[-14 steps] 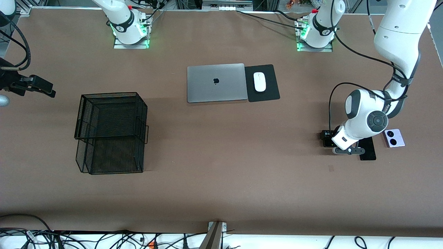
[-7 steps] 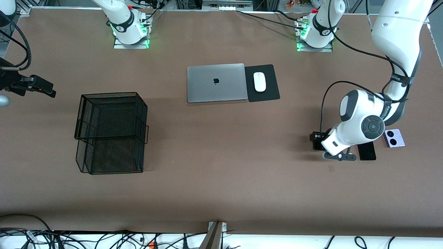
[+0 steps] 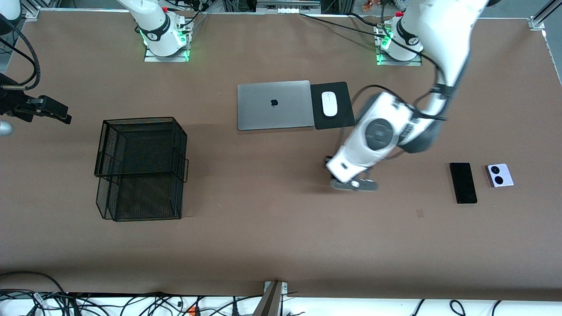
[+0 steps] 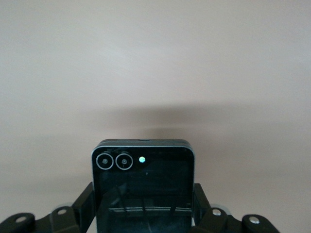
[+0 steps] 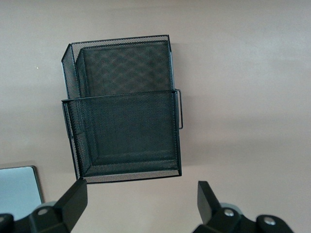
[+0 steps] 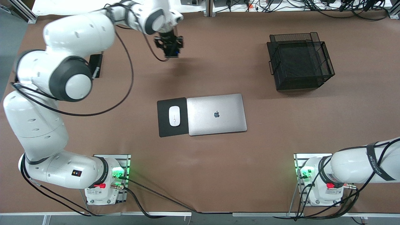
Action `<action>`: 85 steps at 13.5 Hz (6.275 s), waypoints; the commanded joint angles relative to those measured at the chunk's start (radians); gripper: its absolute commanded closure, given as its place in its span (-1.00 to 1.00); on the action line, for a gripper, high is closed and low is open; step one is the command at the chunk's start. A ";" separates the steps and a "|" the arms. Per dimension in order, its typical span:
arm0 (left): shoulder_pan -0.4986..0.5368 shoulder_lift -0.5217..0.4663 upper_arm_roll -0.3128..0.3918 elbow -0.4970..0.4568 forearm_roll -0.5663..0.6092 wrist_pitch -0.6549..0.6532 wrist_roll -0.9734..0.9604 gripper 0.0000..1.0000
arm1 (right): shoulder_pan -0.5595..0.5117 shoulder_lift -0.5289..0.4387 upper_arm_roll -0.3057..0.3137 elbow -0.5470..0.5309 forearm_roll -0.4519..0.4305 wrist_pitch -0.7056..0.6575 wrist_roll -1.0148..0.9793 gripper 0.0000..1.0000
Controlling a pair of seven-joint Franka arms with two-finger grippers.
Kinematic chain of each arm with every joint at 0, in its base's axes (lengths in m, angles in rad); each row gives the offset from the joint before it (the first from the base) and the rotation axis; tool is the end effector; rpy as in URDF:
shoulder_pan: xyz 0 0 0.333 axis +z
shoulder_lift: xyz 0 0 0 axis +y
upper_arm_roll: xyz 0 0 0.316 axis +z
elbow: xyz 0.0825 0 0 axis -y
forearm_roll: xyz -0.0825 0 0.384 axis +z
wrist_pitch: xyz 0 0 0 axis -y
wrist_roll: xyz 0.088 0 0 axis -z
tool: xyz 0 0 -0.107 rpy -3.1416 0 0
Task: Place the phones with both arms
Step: 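Carry the flip phone with the left gripper toward the laptop and lower it, then release the flip phone with the left gripper while the right gripper reaches it, then grasp the black flip phone with the right gripper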
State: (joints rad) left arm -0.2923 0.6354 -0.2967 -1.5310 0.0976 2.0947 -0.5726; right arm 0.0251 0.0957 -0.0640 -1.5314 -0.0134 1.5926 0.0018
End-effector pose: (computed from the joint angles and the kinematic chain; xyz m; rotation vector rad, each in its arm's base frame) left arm 0.6010 -0.3576 0.2930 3.0852 -0.0249 -0.1341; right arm 0.5841 -0.0224 0.5906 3.1216 -0.0624 -0.0541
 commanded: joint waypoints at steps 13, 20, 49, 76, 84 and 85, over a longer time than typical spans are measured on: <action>-0.360 0.310 0.134 0.198 0.014 0.216 -0.242 0.48 | -0.007 0.009 0.009 -0.001 -0.010 0.001 0.012 -1.00; -0.351 0.221 0.136 0.195 0.016 0.141 -0.248 -1.00 | -0.007 0.032 0.019 -0.003 -0.008 0.040 0.012 -1.00; 0.351 -0.609 0.240 -0.044 -0.074 -0.483 0.399 -1.00 | 0.381 0.660 0.606 0.117 -0.488 0.472 1.213 -1.00; 0.351 -0.701 0.246 -0.178 -0.067 -0.435 0.579 -1.00 | 0.389 0.874 0.586 0.108 -0.605 0.698 1.204 -0.03; 0.349 -0.701 0.246 -0.178 -0.068 -0.435 0.579 -1.00 | 0.360 0.839 0.602 0.137 -0.593 0.618 1.186 1.00; 0.349 -0.701 0.246 -0.176 -0.068 -0.435 0.579 -1.00 | 0.357 0.831 0.628 0.169 -0.593 0.554 1.185 1.00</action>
State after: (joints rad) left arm 0.0563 -0.0810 -0.0473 -1.7411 0.0092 1.6837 -0.0121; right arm 0.3966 0.9498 0.5225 -1.4129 -0.5960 2.2454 1.1907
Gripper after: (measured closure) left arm 0.000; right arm 0.198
